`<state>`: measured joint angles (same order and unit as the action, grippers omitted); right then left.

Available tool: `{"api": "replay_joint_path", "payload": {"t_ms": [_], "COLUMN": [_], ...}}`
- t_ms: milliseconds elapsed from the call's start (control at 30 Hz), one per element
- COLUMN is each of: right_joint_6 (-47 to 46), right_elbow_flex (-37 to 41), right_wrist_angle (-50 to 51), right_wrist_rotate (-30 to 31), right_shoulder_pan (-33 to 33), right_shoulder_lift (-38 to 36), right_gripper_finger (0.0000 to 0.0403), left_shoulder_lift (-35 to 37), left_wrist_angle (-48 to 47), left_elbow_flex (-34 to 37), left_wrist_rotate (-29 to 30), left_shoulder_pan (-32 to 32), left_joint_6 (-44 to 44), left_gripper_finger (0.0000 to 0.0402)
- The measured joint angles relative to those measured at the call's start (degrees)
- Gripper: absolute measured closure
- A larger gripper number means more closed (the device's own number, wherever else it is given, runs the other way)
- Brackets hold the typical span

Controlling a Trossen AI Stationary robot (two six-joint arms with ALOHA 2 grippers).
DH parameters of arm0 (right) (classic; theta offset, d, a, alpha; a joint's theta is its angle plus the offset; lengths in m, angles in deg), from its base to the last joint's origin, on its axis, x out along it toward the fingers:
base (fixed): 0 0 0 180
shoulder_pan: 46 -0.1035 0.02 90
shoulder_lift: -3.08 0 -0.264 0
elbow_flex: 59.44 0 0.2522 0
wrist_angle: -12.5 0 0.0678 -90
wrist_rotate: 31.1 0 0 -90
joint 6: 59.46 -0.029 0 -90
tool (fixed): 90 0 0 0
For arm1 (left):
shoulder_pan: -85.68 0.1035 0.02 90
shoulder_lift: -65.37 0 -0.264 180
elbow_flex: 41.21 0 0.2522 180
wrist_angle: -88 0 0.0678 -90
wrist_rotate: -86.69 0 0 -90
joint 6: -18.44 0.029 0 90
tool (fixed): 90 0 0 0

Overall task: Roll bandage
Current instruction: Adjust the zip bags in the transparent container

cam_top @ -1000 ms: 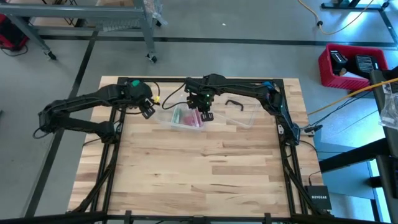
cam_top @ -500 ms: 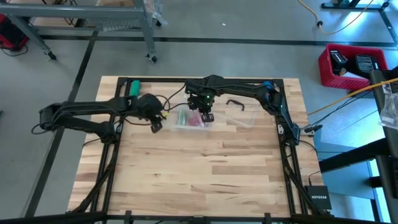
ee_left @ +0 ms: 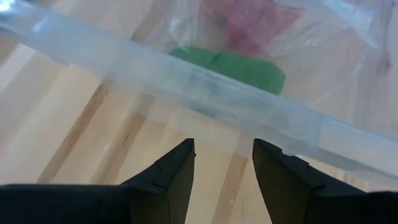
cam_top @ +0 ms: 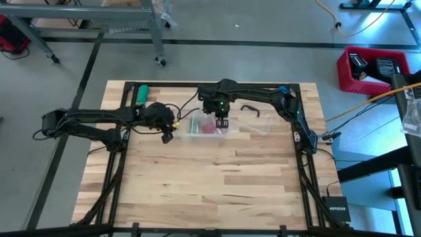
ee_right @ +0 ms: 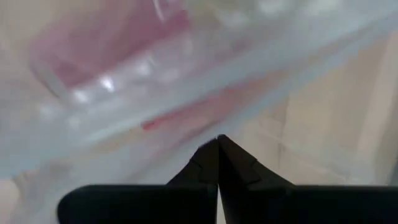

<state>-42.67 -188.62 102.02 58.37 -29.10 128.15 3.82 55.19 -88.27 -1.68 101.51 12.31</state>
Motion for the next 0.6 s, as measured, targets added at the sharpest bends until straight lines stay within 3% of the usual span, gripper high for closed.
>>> {"api": "replay_joint_path", "payload": {"t_ms": [133,333,600], "right_joint_6": [-0.05,0.15,-0.90], "right_elbow_flex": [3.56,7.09,7.18], "right_wrist_angle": [-4.86,-11.03,-22.04], "right_wrist_rotate": [-4.13,0.99,-2.77], "right_shoulder_pan": [-0.86,-2.78,-3.02], "right_shoulder_lift": [0.47,0.90,1.09], "right_gripper_finger": [0.0402,0.0402,0.0402], "left_shoulder_lift": [-0.01,-0.05,-0.39], "left_wrist_angle": [2.38,1.75,1.64], "left_elbow_flex": [0.00,0.02,0.04], "left_wrist_rotate": [0.01,0.02,-0.06], "left_shoulder_pan": [0.00,-0.02,-0.13], "left_joint_6": [0.55,2.10,2.10], "left_gripper_finger": [0.0247,0.0247,0.0247]}}
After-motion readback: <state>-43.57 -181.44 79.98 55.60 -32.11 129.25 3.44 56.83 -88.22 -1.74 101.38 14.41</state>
